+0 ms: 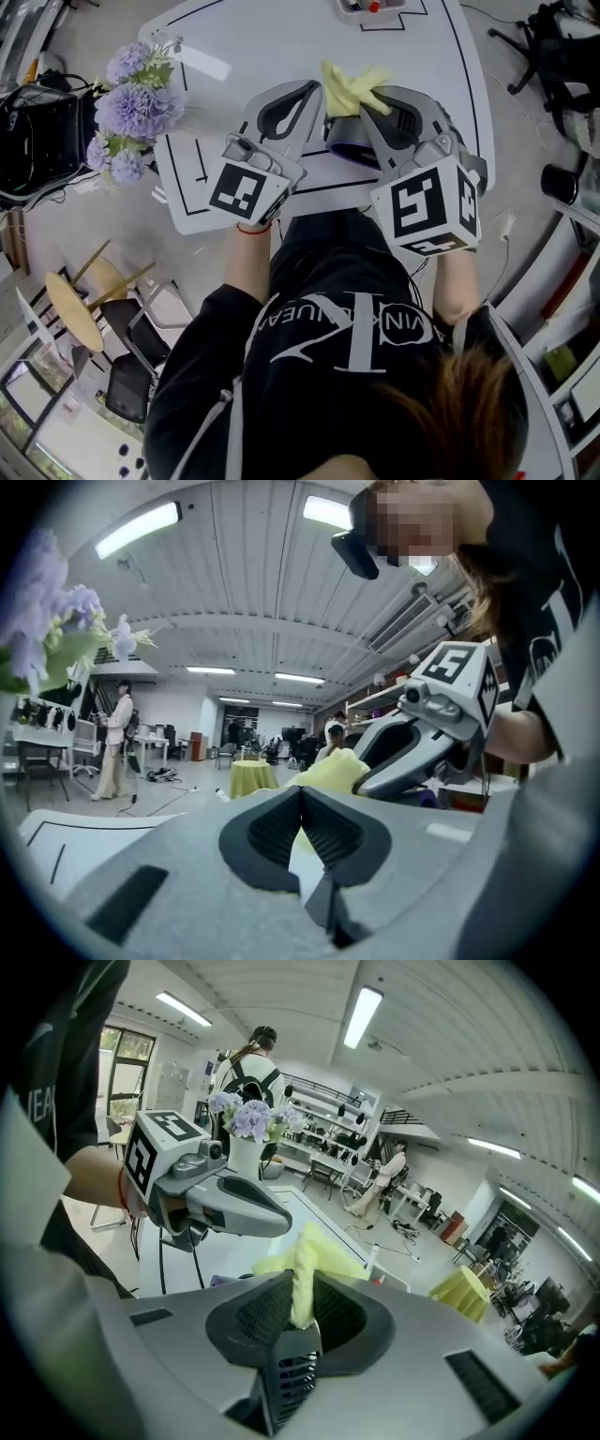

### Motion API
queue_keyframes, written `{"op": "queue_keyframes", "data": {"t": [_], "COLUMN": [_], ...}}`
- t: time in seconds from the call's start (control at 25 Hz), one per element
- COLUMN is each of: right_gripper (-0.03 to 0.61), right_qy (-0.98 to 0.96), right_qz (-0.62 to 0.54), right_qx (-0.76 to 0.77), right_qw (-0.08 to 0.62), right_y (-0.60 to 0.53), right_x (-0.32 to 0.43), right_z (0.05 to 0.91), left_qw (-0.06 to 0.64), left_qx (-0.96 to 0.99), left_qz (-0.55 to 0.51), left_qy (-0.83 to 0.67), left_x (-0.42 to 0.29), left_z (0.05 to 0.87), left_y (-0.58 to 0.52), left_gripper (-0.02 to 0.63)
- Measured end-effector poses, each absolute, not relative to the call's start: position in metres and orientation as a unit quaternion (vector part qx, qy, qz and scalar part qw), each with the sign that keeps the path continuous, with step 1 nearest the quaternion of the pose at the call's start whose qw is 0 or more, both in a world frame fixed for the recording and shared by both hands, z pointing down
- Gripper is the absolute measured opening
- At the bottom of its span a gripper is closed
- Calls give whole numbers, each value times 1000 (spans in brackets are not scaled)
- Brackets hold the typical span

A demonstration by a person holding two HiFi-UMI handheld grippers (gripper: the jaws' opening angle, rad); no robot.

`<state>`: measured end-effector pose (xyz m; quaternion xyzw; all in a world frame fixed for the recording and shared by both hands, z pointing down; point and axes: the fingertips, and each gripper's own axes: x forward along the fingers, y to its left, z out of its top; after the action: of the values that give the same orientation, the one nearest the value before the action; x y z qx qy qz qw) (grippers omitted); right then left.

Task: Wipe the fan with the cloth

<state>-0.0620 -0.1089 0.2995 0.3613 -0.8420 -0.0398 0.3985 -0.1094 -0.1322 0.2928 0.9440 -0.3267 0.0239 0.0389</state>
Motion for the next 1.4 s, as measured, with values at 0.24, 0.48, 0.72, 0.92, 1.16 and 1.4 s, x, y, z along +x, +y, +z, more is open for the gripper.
{"op": "queue_keyframes", "data": {"t": [0.24,0.48,0.72,0.92,1.16,1.4], "right_gripper": [60,60,60,60,60,60], "right_qy": [-840,-842,-853,-867,-887,-899], "right_qz": [-37,-10,13,3,0,25], "right_qx": [326,340,352,340,312,304], "right_qw": [432,419,384,364,340,314], "right_y": [-111,-110,-107,-102,-91,-78], "right_x": [-71,-69,-64,-53,-30,7], "right_z": [304,307,303,295,284,286], "left_qw": [67,70,67,65,62,34], "left_qx": [973,980,981,976,963,954], "left_qz": [92,85,85,88,99,135], "left_qy": [-202,-168,-162,-189,-243,-267], "left_x": [-80,-75,-73,-66,-49,-22], "left_z": [324,326,322,311,295,287], "left_y": [-119,-119,-114,-107,-103,-94], "left_gripper": [11,11,11,11,11,11]}}
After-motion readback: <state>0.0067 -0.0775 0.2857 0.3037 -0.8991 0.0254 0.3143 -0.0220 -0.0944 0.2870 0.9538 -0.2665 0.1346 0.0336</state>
